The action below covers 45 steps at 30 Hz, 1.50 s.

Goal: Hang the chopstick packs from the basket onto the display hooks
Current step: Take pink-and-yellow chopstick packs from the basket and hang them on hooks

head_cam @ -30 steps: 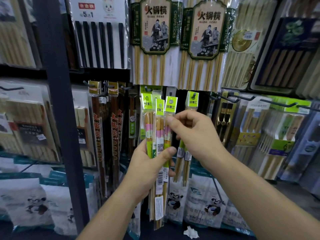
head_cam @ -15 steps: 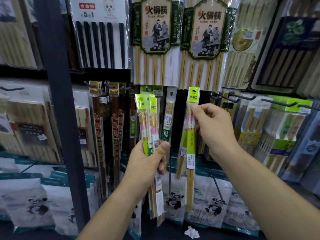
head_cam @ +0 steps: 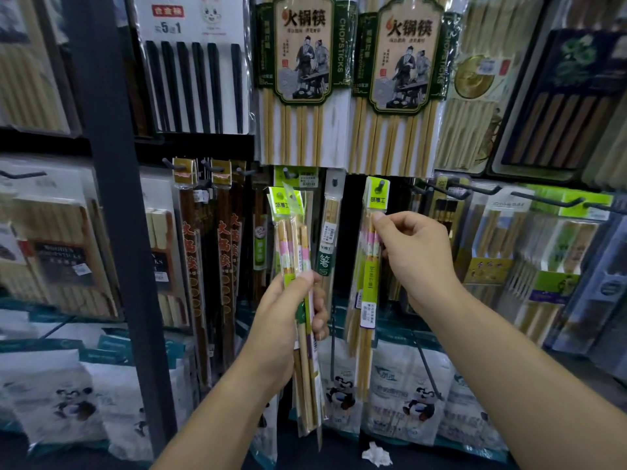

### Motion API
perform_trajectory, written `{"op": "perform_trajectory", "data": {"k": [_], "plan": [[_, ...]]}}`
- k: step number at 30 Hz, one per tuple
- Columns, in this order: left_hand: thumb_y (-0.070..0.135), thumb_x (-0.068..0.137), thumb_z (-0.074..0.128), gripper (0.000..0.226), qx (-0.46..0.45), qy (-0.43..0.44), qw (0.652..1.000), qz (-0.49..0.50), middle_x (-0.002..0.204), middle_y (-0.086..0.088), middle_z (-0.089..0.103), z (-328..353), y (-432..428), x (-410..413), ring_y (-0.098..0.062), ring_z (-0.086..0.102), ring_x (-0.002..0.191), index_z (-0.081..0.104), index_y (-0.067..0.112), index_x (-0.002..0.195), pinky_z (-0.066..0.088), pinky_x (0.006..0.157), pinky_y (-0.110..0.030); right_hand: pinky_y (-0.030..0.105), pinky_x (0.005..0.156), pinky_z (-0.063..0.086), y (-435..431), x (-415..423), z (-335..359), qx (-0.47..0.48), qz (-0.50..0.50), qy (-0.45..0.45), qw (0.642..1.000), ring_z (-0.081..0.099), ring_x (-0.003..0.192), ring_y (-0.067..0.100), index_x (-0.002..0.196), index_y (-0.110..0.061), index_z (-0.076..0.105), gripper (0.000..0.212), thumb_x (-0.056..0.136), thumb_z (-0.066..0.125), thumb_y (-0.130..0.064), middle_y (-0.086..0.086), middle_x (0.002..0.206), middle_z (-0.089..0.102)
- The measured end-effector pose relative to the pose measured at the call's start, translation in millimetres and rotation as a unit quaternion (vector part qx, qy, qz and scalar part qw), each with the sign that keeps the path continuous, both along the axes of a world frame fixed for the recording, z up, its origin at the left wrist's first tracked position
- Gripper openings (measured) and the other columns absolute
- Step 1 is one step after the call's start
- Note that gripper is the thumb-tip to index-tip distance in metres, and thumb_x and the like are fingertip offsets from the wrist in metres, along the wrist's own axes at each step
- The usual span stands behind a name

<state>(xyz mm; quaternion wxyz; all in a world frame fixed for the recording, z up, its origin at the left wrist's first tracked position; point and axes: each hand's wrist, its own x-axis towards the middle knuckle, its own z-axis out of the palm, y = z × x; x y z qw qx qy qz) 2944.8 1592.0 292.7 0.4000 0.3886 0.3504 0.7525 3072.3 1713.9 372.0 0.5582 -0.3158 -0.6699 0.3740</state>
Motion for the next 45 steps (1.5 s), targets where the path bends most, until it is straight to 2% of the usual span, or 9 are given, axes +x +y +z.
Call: {"op": "perform_trajectory", "data": {"k": [4,9,12,16,21,25,29,37,45], "plan": [[0.034,0.093,0.068,0.031,-0.006,-0.017,1.000,0.001,0.077,-0.001,0.059,2.0,1.3,2.4,-0.015,0.051,0.056,0.061,0.007,0.105,0.043,0.049,-0.029,0.023,0.063,0.044,3.5,2.0,-4.8,0.002,-0.028,-0.021,0.999,0.055,0.055,-0.002,0.067,-0.021,0.072,0.032,0.093,0.071,-0.040,-0.010,0.058,0.063],[0.035,0.090,0.063,0.034,0.003,0.027,0.999,0.023,0.077,0.000,0.062,2.9,2.3,6.1,-0.013,0.057,0.059,0.061,0.006,0.109,0.049,0.052,-0.026,0.020,0.063,0.042,-4.1,6.2,-11.5,0.020,-0.074,-0.031,0.997,0.056,0.067,0.001,0.087,-0.021,0.062,0.021,0.091,0.073,-0.039,-0.005,0.078,0.062],[0.035,0.090,0.063,0.032,-0.001,0.044,0.999,0.027,0.079,0.000,0.065,1.8,2.7,7.8,-0.014,0.061,0.061,0.065,0.009,0.109,0.051,0.053,-0.026,0.012,0.061,0.045,-20.5,2.5,-12.2,0.037,0.011,-0.050,0.998,0.059,0.068,-0.004,0.084,-0.024,0.069,0.012,0.091,0.073,-0.033,-0.007,0.075,0.067],[0.035,0.093,0.062,0.025,-0.001,0.070,0.997,0.028,0.074,-0.003,0.067,1.5,1.9,10.1,-0.017,0.063,0.061,0.065,0.011,0.096,0.053,0.053,-0.028,0.010,0.064,0.049,-36.3,-5.0,-13.1,0.022,0.124,-0.064,0.990,0.066,0.073,-0.002,0.091,-0.023,0.076,0.004,0.092,0.073,-0.026,-0.009,0.083,0.075],[0.031,0.092,0.062,0.030,0.009,0.030,0.999,0.008,0.082,-0.008,0.073,2.4,0.6,10.8,-0.020,0.071,0.068,0.065,0.009,0.113,0.057,0.055,-0.030,0.012,0.062,0.049,-38.4,-5.5,-10.6,-0.020,0.160,-0.053,0.986,0.064,0.065,-0.004,0.094,-0.015,0.077,0.010,0.091,0.074,-0.024,-0.006,0.076,0.074],[0.031,0.089,0.063,0.031,0.000,0.016,0.999,0.032,0.100,-0.010,0.079,1.0,1.1,8.8,-0.023,0.077,0.092,0.072,0.012,0.112,0.062,0.072,-0.033,0.030,0.071,0.059,-34.7,-0.8,-2.8,-0.025,0.133,-0.033,0.990,0.069,0.074,0.019,0.086,-0.019,0.077,0.010,0.090,0.075,-0.027,0.002,0.080,0.075],[0.031,0.088,0.062,0.037,-0.005,0.020,0.999,0.045,0.085,-0.004,0.075,-0.3,2.1,6.2,-0.016,0.073,0.077,0.067,0.002,0.110,0.060,0.064,-0.028,0.014,0.055,0.044,-23.6,9.6,15.8,0.003,0.056,0.027,0.998,0.049,0.054,-0.001,0.075,-0.022,0.074,0.021,0.094,0.071,-0.030,-0.014,0.058,0.058],[0.030,0.091,0.060,0.040,0.002,0.023,0.999,0.040,0.081,-0.006,0.067,-2.7,6.3,5.1,-0.018,0.064,0.071,0.063,-0.002,0.116,0.057,0.062,-0.032,0.022,0.066,0.048,-14.1,11.8,15.0,-0.008,0.021,-0.009,1.000,0.046,0.062,0.009,0.077,-0.015,0.073,0.029,0.097,0.067,-0.035,0.006,0.071,0.055],[0.033,0.094,0.062,0.028,0.001,0.038,0.998,0.044,0.086,-0.007,0.069,-8.9,7.7,-1.0,-0.020,0.065,0.074,0.072,0.010,0.106,0.057,0.065,-0.033,0.023,0.064,0.049,-12.6,10.7,8.2,-0.015,0.018,-0.033,0.999,0.048,0.060,0.008,0.082,-0.009,0.072,0.028,0.095,0.068,-0.033,0.006,0.070,0.058]]}}
